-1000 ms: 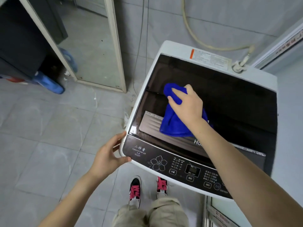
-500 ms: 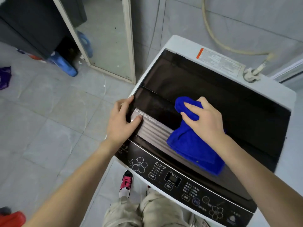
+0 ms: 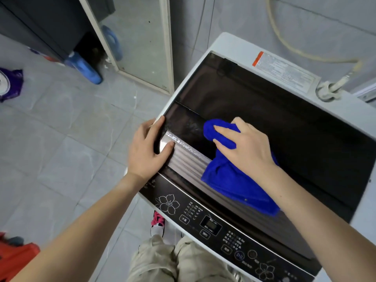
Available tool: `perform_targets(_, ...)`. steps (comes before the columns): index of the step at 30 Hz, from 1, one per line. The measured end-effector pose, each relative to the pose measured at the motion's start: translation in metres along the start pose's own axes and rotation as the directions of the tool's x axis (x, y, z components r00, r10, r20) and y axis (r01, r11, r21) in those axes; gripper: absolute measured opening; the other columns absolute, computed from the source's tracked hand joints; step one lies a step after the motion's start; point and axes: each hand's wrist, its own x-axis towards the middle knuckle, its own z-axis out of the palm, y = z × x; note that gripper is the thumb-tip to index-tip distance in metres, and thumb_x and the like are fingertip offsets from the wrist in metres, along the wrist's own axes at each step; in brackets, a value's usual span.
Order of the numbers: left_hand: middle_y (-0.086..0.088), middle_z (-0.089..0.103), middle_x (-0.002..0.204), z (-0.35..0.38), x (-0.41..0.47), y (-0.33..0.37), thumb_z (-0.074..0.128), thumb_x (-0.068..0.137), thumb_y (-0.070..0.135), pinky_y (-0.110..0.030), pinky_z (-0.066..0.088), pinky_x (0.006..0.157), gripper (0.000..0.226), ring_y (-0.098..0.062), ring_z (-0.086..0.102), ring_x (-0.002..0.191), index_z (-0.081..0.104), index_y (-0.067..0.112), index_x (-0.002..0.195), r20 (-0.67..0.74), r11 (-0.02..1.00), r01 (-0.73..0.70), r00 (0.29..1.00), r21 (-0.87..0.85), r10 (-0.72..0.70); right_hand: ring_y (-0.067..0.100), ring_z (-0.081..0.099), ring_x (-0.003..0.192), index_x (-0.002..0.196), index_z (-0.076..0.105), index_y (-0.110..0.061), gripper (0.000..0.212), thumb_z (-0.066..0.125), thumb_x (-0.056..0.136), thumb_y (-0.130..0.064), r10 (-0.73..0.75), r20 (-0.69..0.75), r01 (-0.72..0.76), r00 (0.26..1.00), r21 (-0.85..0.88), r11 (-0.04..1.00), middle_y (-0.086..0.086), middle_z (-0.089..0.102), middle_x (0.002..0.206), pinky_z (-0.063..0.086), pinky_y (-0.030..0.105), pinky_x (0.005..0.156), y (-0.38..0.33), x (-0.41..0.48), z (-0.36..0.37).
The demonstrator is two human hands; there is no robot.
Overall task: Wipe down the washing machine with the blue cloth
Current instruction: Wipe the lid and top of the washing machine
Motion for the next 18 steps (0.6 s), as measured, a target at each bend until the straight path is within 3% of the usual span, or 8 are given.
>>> perform_targets(3, 0.0, 0.048, 0.139, 0.0, -0.001, -0.001, 0.053, 0.087, 0.053, -0.027, 0.036, 0.101, 0.067, -0.017, 0.048, 0.128, 0.044, 0.029, 0.149, -0.007, 1.0, -0.003, 1.0, -0.017, 0.003, 0.018, 0.056, 0.083, 0.131, 0.063, -0.026, 0.039, 0.062, 0.095, -0.039, 0.053, 0.004, -0.053, 0.999, 0.022, 0.998, 0.003, 0.055, 0.104, 0.047, 0.032, 0.062, -0.016, 0.027, 0.004)
perform_targets(8, 0.002, 0.048, 0.14, -0.001, 0.0, 0.001, 0.052, 0.086, 0.055, -0.026, 0.036, 0.098, 0.067, -0.016, 0.048, 0.127, 0.044, 0.03, 0.148, -0.015, 1.0, -0.001, 1.0, -0.01, 0.001, 0.018, 0.059, 0.083, 0.13, 0.064, -0.023, 0.042, 0.069, 0.09, -0.033, -0.025, 0.062, 0.024, 0.998, 0.024, 0.999, 0.002, 0.056, 0.103, 0.053, 0.035, 0.061, 0.009, -0.012, -0.015)
perform_targets(13, 0.001, 0.049, 0.139, 0.001, 0.0, 0.001, 0.052, 0.086, 0.053, -0.023, 0.034, 0.096, 0.067, -0.015, 0.047, 0.126, 0.045, 0.029, 0.148, -0.033, 1.0, -0.011, 0.999, 0.007, 0.011, 0.015, 0.058, 0.078, 0.125, 0.067, -0.023, 0.038, 0.071, 0.088, -0.033, 0.025, -0.019, -0.023, 1.0, 0.062, 0.998, 0.001, 0.058, 0.097, 0.054, 0.035, 0.059, 0.006, -0.004, -0.007)
perform_targets(18, 0.001, 0.049, 0.136, -0.001, -0.001, 0.001, 0.053, 0.086, 0.053, -0.024, 0.036, 0.098, 0.068, -0.014, 0.047, 0.125, 0.044, 0.029, 0.149, -0.015, 0.999, -0.002, 1.0, -0.033, 0.002, 0.013, 0.058, 0.086, 0.127, 0.067, -0.026, 0.037, 0.065, 0.093, -0.039, 0.044, 0.028, -0.048, 0.999, 0.164, 0.985, -0.001, 0.055, 0.105, 0.055, 0.037, 0.074, -0.031, 0.043, -0.001)
